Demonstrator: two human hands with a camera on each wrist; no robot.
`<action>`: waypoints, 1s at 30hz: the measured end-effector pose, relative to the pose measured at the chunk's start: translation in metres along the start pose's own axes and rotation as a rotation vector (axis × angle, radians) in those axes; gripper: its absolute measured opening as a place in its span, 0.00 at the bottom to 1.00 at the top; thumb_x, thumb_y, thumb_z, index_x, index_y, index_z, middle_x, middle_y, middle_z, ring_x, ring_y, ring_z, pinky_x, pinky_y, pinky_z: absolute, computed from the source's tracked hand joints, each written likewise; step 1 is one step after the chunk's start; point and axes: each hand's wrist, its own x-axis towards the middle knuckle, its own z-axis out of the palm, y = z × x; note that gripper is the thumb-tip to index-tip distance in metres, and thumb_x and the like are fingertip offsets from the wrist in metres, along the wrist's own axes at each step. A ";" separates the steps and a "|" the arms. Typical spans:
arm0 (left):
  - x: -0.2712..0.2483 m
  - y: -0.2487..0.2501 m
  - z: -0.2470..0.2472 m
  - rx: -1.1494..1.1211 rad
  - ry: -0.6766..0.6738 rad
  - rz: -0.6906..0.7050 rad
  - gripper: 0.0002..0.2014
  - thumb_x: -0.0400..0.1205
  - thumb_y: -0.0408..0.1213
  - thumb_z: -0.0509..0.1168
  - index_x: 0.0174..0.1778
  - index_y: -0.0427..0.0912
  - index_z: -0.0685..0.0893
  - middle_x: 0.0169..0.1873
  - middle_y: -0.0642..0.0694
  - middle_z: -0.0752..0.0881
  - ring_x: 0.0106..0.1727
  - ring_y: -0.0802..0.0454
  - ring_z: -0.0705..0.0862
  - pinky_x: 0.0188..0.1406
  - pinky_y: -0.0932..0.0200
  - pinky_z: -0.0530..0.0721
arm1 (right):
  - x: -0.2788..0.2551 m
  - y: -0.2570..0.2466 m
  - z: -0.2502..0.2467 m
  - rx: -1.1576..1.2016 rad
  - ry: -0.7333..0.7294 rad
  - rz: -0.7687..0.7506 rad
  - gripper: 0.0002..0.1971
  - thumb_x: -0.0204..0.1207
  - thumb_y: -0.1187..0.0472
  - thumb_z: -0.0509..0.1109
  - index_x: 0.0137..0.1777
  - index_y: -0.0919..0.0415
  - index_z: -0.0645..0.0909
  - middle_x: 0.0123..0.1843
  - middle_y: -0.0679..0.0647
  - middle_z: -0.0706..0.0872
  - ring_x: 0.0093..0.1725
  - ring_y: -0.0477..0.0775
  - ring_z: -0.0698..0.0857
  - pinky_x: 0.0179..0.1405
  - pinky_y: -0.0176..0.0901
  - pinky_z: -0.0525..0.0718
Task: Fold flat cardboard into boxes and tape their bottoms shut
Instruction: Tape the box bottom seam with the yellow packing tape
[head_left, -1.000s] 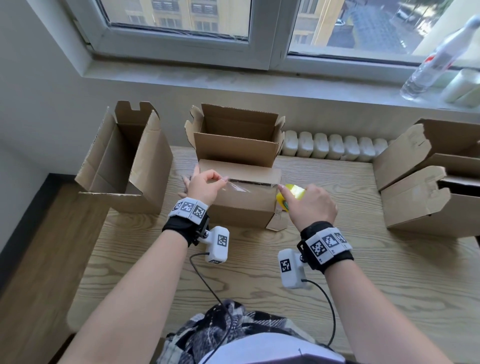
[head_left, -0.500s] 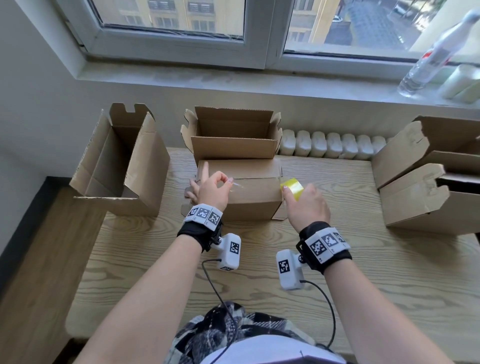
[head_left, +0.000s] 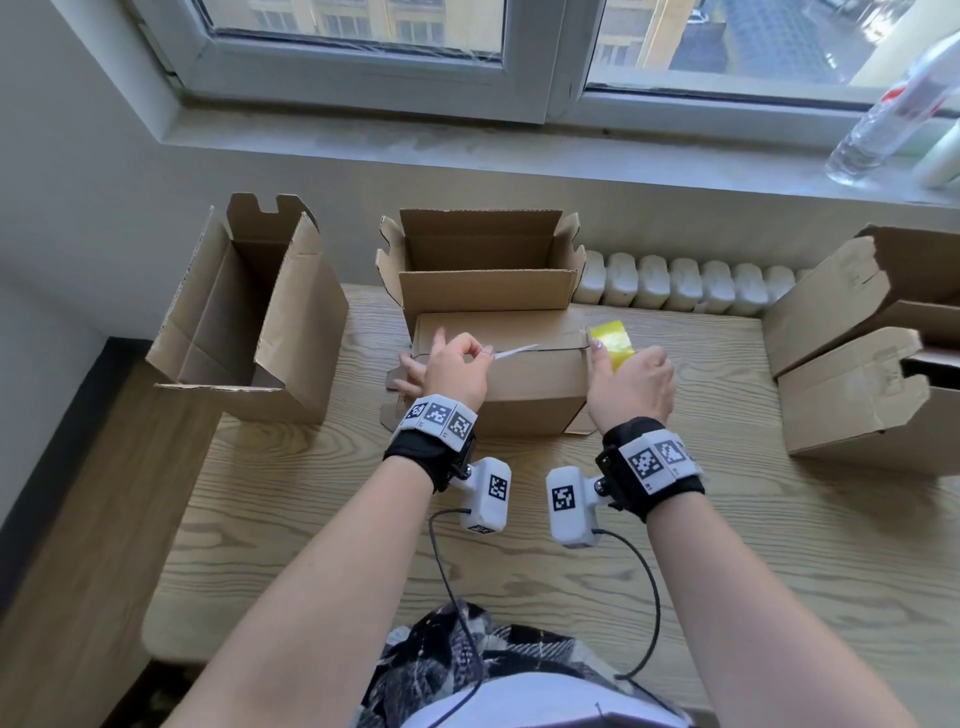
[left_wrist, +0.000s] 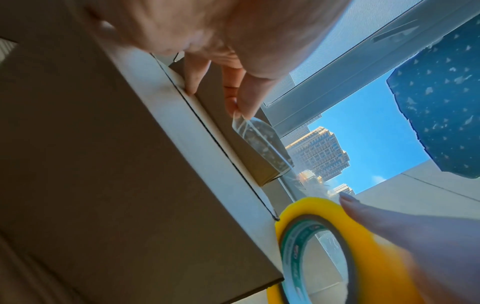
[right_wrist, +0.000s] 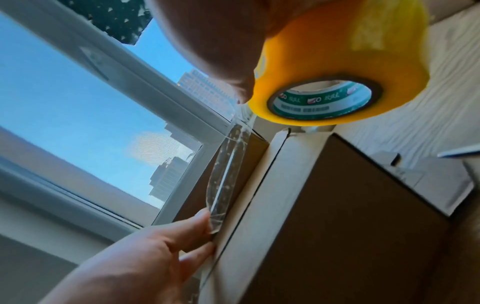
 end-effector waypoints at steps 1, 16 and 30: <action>0.000 0.003 0.002 -0.006 0.005 -0.006 0.18 0.85 0.51 0.62 0.30 0.51 0.72 0.85 0.52 0.61 0.84 0.28 0.42 0.78 0.26 0.34 | 0.004 -0.003 0.001 0.013 0.000 0.018 0.34 0.83 0.40 0.60 0.71 0.72 0.66 0.70 0.67 0.74 0.70 0.65 0.74 0.69 0.55 0.71; 0.004 0.014 0.013 -0.032 0.055 -0.069 0.18 0.83 0.53 0.64 0.29 0.51 0.74 0.85 0.55 0.58 0.84 0.30 0.40 0.78 0.26 0.37 | 0.016 0.015 0.012 0.243 -0.098 0.040 0.24 0.85 0.41 0.59 0.55 0.66 0.69 0.49 0.59 0.76 0.47 0.60 0.75 0.43 0.48 0.67; -0.001 0.012 0.006 -0.065 0.099 -0.092 0.13 0.87 0.49 0.58 0.38 0.48 0.75 0.83 0.58 0.63 0.85 0.36 0.47 0.81 0.34 0.44 | 0.012 0.012 0.004 -0.154 0.075 -0.242 0.23 0.82 0.43 0.62 0.55 0.67 0.75 0.52 0.63 0.83 0.50 0.65 0.82 0.49 0.54 0.75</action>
